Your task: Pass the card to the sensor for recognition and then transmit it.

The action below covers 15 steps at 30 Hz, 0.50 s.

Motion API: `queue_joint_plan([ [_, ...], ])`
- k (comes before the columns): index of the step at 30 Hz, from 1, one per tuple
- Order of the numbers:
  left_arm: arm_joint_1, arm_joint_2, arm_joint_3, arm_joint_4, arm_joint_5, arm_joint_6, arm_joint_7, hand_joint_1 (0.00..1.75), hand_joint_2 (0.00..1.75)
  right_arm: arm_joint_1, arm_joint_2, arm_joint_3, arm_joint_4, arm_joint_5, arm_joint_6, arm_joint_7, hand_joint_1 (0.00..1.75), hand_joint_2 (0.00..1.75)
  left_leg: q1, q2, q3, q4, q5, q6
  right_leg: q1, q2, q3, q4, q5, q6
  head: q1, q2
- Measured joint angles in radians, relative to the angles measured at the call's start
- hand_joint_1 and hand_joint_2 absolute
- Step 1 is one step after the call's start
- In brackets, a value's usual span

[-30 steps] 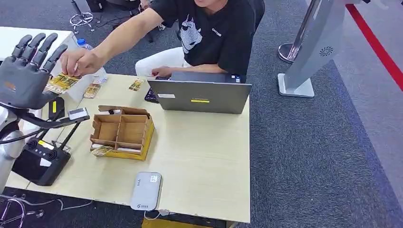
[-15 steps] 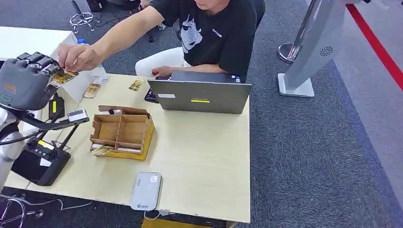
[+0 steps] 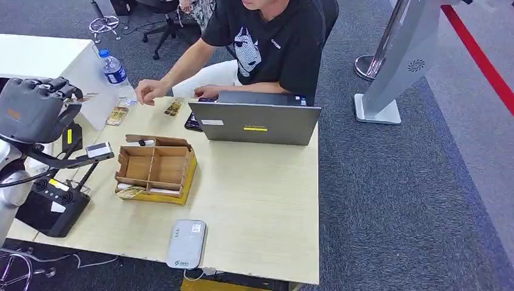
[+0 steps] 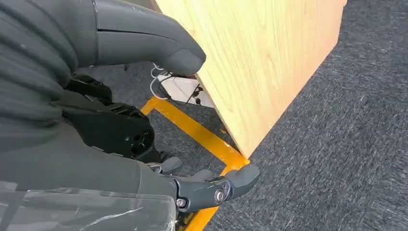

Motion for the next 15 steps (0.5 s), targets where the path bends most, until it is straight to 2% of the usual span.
queue_joint_plan([
  [7, 0.007, -0.001, 0.0, -0.002, 0.004, 0.003, -0.005, 1.75, 1.75, 0.0, 0.0, 0.0, 0.0, 0.0, 0.0, 0.0, 0.0, 1.75, 0.0, 0.0, 0.0, 0.0, 0.0, 0.0, 0.0, 0.0, 0.0, 0.0, 0.0, 0.0, 0.0, 0.0],
  [9, 0.04, -0.003, 0.0, -0.02, 0.008, 0.017, -0.022, 1.75, 1.75, 0.002, 0.001, -0.002, 0.0, -0.002, 0.0, 0.0, 0.0, 1.75, 0.0, 0.001, 0.0, 0.0, 0.0, 0.0, 0.0, 0.0, 0.0, 0.0, 0.0, 0.0, 0.0, 0.0],
  [10, 0.119, -0.013, 0.0, -0.074, 0.01, 0.035, -0.057, 1.75, 1.75, 0.007, 0.002, -0.011, 0.0, -0.007, 0.004, -0.003, 0.0, 1.75, -0.001, 0.001, 0.0, 0.0, -0.001, -0.001, 0.0, 0.001, 0.0, 0.0, 0.0, 0.0, -0.001, 0.0],
  [11, 0.251, -0.039, -0.007, -0.165, -0.044, 0.056, -0.093, 1.75, 1.75, 0.015, 0.005, -0.026, 0.0, -0.021, 0.009, -0.006, 0.0, 1.75, -0.002, 0.002, 0.001, 0.0, -0.002, 0.0, -0.001, 0.002, 0.0, -0.001, -0.002, 0.001, -0.001, 0.0],
  [12, 0.375, -0.059, -0.061, -0.242, -0.118, 0.075, -0.087, 1.75, 1.75, 0.021, 0.007, -0.042, 0.0, -0.023, 0.009, -0.008, 0.0, 1.75, -0.002, 0.002, 0.001, 0.0, -0.003, 0.001, -0.001, 0.002, 0.0, -0.001, -0.003, 0.003, 0.0, 0.0],
  [14, 0.453, -0.08, -0.129, -0.297, -0.118, 0.074, -0.073, 1.75, 1.75, 0.022, 0.008, -0.055, 0.0, -0.021, 0.012, -0.01, 0.0, 1.75, -0.002, 0.0, 0.0, 0.0, -0.004, 0.001, -0.001, 0.0, 0.0, -0.001, -0.004, 0.003, -0.001, 0.0],
  [15, 0.456, -0.083, -0.138, -0.304, -0.107, 0.069, -0.072, 1.75, 1.75, 0.022, 0.008, -0.058, 0.0, -0.021, 0.013, -0.011, 0.0, 1.75, -0.002, 0.0, 0.0, 0.0, -0.004, 0.001, -0.001, 0.0, 0.001, -0.001, -0.003, 0.003, -0.001, 0.0],
])
